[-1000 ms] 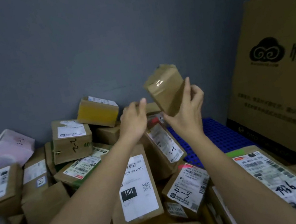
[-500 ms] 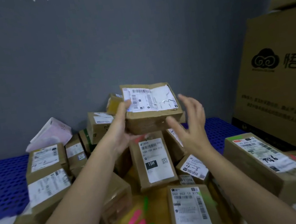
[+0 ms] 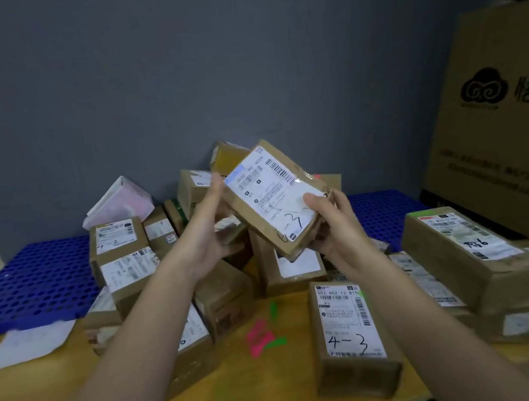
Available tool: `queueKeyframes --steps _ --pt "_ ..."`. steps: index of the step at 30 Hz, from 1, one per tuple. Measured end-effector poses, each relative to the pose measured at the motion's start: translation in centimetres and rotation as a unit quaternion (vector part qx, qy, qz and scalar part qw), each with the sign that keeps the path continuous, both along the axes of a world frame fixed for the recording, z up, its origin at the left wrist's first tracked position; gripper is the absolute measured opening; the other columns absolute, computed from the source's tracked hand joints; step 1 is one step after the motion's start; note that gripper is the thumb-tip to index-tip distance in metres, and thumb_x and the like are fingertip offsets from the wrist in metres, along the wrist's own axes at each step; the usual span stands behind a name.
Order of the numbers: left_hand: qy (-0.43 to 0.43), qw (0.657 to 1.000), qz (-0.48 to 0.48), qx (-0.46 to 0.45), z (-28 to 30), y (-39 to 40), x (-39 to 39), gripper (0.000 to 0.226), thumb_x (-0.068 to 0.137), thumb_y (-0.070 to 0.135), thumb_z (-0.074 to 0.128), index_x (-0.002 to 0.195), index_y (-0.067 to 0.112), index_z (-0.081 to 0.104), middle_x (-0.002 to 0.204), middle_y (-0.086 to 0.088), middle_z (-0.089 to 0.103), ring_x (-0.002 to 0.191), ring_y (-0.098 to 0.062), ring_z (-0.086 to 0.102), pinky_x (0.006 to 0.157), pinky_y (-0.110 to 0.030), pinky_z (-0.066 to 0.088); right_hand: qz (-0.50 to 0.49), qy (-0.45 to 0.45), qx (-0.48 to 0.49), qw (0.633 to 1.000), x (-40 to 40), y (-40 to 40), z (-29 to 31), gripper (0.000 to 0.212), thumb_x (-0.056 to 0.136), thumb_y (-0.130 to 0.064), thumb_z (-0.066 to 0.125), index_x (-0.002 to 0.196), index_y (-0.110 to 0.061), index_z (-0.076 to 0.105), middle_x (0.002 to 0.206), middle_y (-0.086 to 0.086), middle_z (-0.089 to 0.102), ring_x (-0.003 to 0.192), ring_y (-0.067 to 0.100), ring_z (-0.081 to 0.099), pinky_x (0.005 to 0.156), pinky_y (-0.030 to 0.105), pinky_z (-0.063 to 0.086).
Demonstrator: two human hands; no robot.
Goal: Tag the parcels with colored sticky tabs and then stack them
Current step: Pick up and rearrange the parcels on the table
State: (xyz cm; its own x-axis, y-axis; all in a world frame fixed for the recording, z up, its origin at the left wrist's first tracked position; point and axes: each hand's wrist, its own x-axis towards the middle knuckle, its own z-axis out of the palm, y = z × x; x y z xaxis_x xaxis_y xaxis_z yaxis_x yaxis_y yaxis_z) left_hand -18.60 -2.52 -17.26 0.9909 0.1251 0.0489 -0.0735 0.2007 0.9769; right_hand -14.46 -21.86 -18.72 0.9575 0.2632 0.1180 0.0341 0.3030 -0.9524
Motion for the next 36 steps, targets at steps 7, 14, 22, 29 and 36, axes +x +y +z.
queueKeyframes --steps 7,14,22,29,36 --pt "0.001 0.996 0.077 0.040 -2.4 -1.6 -2.3 0.052 0.084 0.039 0.067 0.129 0.026 0.045 0.112 0.007 0.066 0.094 -0.006 0.063 0.067 -0.017 0.049 -0.051 -0.064 -0.244 0.966 -3.9 -1.7 -2.5 0.080 0.069 -0.082 0.043 0.136 -0.041 0.030 0.145 -0.008 0.040 0.134 0.018 0.039 0.109 0.044 0.034" --pt "0.008 0.986 0.081 0.145 -6.2 -1.8 -4.9 0.051 0.086 0.047 0.062 0.130 0.030 0.045 0.112 0.016 0.055 0.086 0.009 0.052 0.066 -0.012 0.037 0.019 -0.136 -0.691 0.710 -7.2 -6.1 -7.7 0.085 0.076 -0.079 0.048 0.146 -0.035 0.031 0.157 -0.004 0.019 0.144 0.027 0.012 0.111 0.048 0.023" --pt "0.061 0.982 0.041 0.175 -8.0 -4.1 -5.4 0.064 0.085 0.054 0.059 0.138 0.023 0.042 0.122 0.011 0.058 0.096 -0.004 0.059 0.066 -0.016 0.040 -0.039 -0.135 -0.714 0.686 -6.6 -9.0 -7.1 0.068 0.087 -0.053 0.054 0.146 -0.025 0.037 0.155 -0.003 0.028 0.140 0.025 0.025 0.108 0.043 0.033" --pt "0.064 0.986 -0.048 0.148 -8.5 -4.6 -5.1 0.058 0.085 0.062 0.049 0.131 0.027 0.054 0.111 0.012 0.070 0.104 -0.009 0.064 0.102 -0.036 0.042 0.048 -0.107 -0.327 0.938 -8.1 -6.1 -7.4 0.081 0.084 -0.068 0.048 0.151 -0.040 0.013 0.150 -0.018 0.035 0.131 -0.001 0.040 0.108 0.032 0.037" --pt "0.037 0.973 0.016 0.226 -10.9 -2.3 -4.3 0.059 0.090 0.060 0.045 0.137 0.024 0.049 0.137 0.006 0.051 0.127 -0.016 0.047 0.109 -0.043 0.036 -0.070 -0.046 -0.166 0.983 -6.3 -5.4 -6.2 0.054 0.093 -0.029 0.061 0.142 -0.032 0.039 0.133 -0.001 0.052 0.112 0.013 0.058 0.083 0.027 0.053"
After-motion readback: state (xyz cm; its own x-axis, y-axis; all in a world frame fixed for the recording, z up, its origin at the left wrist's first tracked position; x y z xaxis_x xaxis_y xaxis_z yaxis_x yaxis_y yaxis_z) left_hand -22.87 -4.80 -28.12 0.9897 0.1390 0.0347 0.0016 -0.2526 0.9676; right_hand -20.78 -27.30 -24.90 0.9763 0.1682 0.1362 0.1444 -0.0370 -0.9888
